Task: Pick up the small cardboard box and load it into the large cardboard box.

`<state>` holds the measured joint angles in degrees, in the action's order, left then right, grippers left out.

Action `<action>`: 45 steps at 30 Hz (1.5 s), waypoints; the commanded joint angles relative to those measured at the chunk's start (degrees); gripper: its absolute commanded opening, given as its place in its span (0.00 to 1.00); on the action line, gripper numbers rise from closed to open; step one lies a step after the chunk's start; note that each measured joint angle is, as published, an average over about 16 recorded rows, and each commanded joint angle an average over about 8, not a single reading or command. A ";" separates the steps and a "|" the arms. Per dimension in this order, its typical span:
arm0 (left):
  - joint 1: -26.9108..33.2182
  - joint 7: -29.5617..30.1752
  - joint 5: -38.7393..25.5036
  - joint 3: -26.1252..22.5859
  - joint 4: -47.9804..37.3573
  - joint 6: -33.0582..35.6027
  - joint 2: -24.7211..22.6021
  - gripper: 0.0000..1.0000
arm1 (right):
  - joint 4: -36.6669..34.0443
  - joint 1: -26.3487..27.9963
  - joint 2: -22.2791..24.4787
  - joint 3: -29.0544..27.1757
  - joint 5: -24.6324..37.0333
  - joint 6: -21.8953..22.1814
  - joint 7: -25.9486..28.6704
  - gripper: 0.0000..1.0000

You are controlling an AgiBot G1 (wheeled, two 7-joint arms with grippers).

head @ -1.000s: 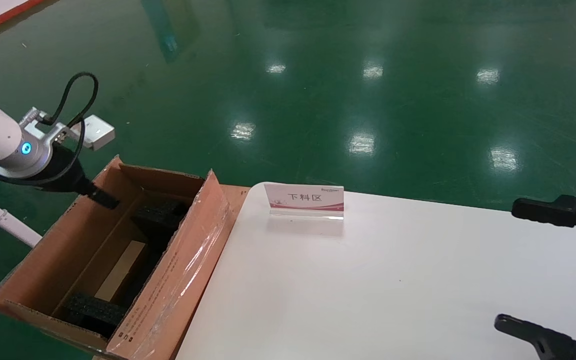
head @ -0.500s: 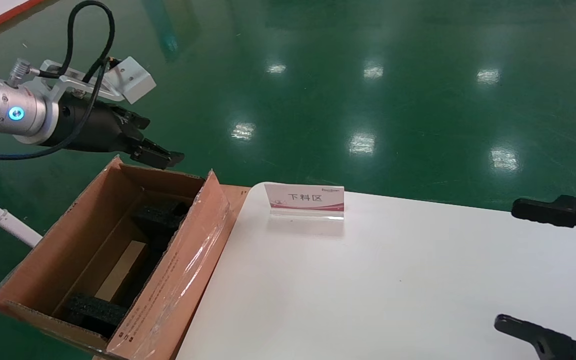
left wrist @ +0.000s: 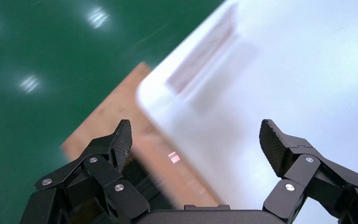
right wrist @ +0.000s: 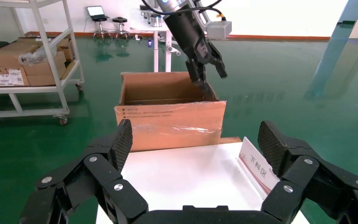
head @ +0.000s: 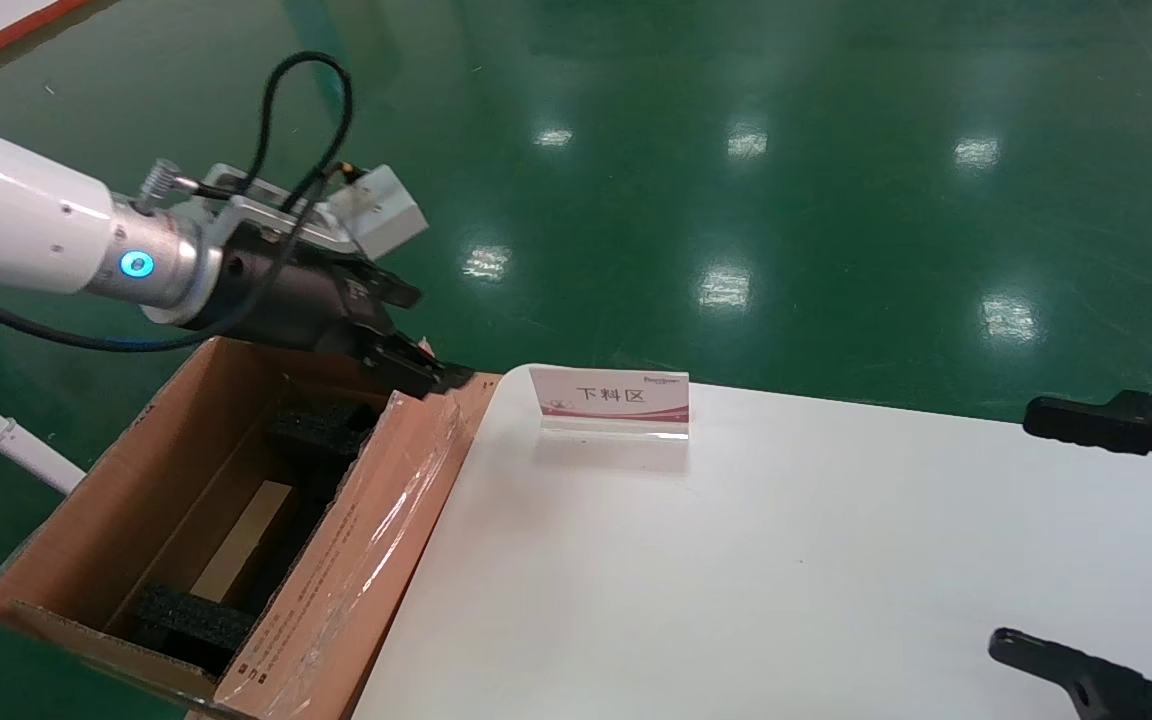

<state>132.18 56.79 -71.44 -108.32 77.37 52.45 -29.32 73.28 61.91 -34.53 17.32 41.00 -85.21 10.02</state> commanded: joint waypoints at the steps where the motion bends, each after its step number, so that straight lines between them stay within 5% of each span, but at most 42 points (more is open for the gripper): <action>1: -2.98 -1.94 1.25 3.89 -0.16 1.40 -0.24 1.00 | 0.00 0.00 0.00 0.01 0.00 0.00 0.00 1.00; 45: -67.35 -43.91 28.21 88.03 -3.61 31.70 -5.43 1.00 | -0.01 0.03 0.05 0.12 -0.08 0.05 -0.06 1.00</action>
<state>65.75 13.60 -43.65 -21.48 73.80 83.69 -34.68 73.28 61.94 -34.48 17.44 40.92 -85.16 9.96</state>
